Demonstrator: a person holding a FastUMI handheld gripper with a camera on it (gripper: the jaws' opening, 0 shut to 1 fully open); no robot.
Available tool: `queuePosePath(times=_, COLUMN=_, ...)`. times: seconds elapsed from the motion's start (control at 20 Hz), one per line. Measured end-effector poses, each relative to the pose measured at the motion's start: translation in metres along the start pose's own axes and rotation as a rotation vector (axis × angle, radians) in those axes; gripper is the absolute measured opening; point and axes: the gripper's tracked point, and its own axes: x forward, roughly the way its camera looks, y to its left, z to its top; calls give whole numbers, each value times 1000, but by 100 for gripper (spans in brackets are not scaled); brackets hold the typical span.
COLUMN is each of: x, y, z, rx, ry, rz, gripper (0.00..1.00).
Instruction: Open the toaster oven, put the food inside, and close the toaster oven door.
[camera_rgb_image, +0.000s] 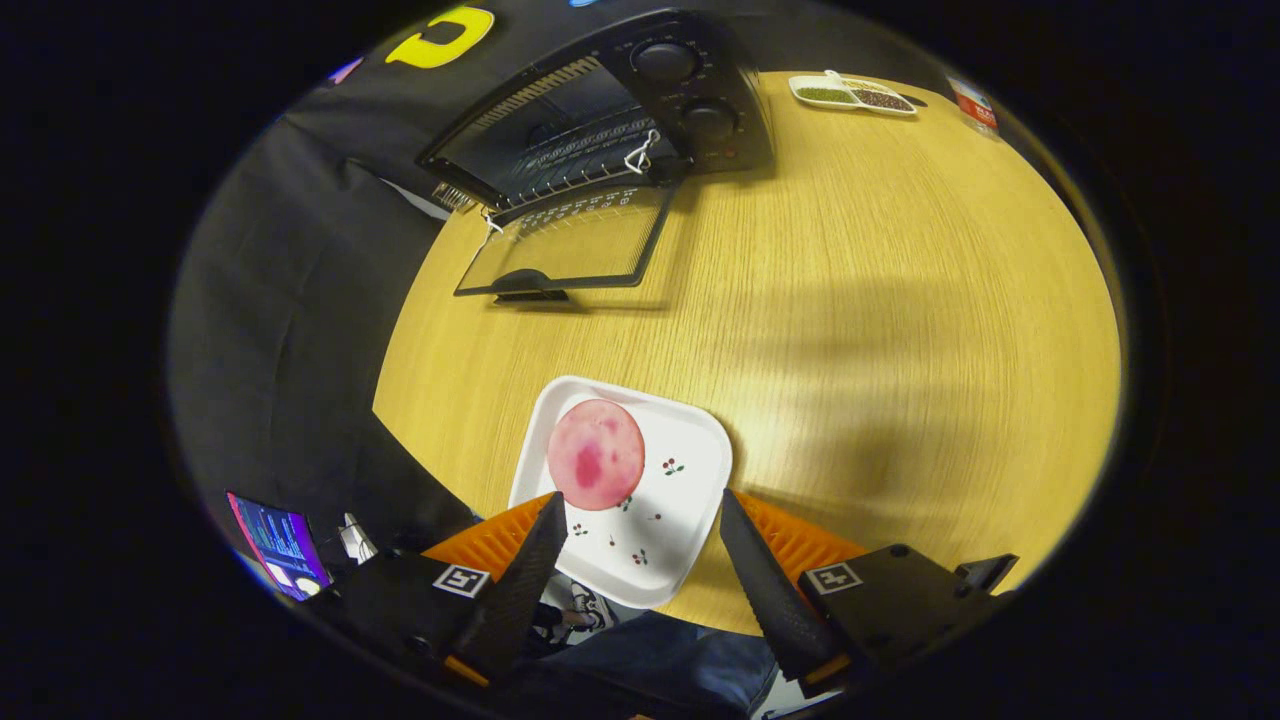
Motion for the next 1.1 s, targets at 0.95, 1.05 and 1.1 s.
queuePosePath(times=0.95, x=21, y=-25, z=-21, rx=208, ry=105, rz=7, gripper=8)
queuePosePath(times=1.05, x=25, y=-21, z=-19, rx=244, ry=91, rz=34, gripper=2)
queuePosePath(times=1.1, x=24, y=-20, z=-20, rx=246, ry=83, rz=42, gripper=2)
